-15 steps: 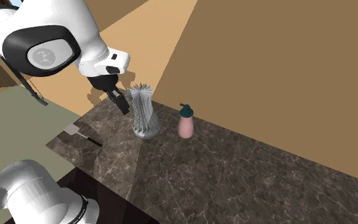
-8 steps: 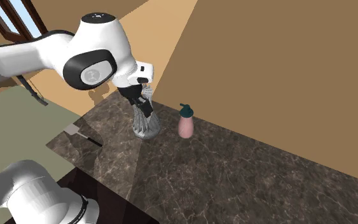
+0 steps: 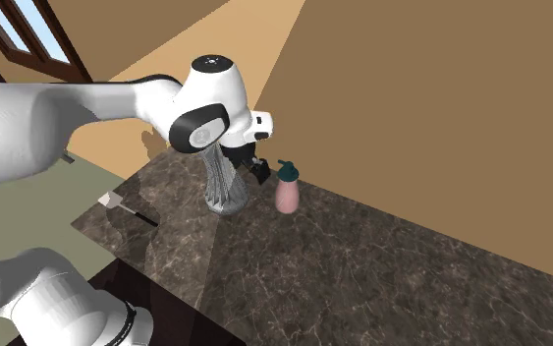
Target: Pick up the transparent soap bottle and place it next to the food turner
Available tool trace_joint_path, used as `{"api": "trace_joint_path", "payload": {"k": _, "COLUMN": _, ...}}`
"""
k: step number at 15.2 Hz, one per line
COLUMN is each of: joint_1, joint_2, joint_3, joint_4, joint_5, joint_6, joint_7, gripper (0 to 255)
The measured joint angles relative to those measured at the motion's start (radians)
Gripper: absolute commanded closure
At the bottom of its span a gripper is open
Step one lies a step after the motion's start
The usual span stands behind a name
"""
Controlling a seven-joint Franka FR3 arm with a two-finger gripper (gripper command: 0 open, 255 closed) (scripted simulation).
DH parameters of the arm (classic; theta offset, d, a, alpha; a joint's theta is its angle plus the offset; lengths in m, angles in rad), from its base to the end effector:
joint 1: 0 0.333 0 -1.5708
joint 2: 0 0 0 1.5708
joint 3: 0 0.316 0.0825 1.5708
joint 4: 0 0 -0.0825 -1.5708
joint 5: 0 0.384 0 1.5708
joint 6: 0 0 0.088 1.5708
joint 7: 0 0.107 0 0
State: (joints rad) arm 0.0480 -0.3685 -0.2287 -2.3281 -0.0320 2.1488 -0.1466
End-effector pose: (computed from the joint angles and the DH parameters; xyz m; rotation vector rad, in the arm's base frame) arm 0.4491 -0.0900 0.4951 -3.1035 0.0180 -0.2910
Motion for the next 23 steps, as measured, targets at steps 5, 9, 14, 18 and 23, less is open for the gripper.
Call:
{"api": "trace_joint_path", "payload": {"k": 5, "joint_1": 0.019, "joint_2": 0.176, "joint_3": -0.042, "joint_4": 0.071, "joint_5": 0.043, "joint_6": 0.119, "joint_7": -0.109, "gripper": 0}}
{"api": "trace_joint_path", "payload": {"k": 9, "joint_1": 0.029, "joint_2": 0.332, "joint_3": -0.063, "joint_4": 0.163, "joint_5": 0.104, "joint_6": 0.192, "joint_7": -0.207, "gripper": 0}}
{"api": "trace_joint_path", "payload": {"k": 14, "joint_1": 0.023, "joint_2": 0.443, "joint_3": -0.067, "joint_4": 0.210, "joint_5": 0.157, "joint_6": 0.257, "joint_7": -0.277, "gripper": 0}}
{"api": "trace_joint_path", "payload": {"k": 18, "joint_1": 0.021, "joint_2": 0.491, "joint_3": -0.063, "joint_4": 0.215, "joint_5": 0.183, "joint_6": 0.297, "joint_7": -0.295, "gripper": 0}}
{"api": "trace_joint_path", "payload": {"k": 23, "joint_1": 0.021, "joint_2": 0.505, "joint_3": -0.061, "joint_4": 0.210, "joint_5": 0.191, "joint_6": 0.316, "joint_7": -0.300, "gripper": 0}}
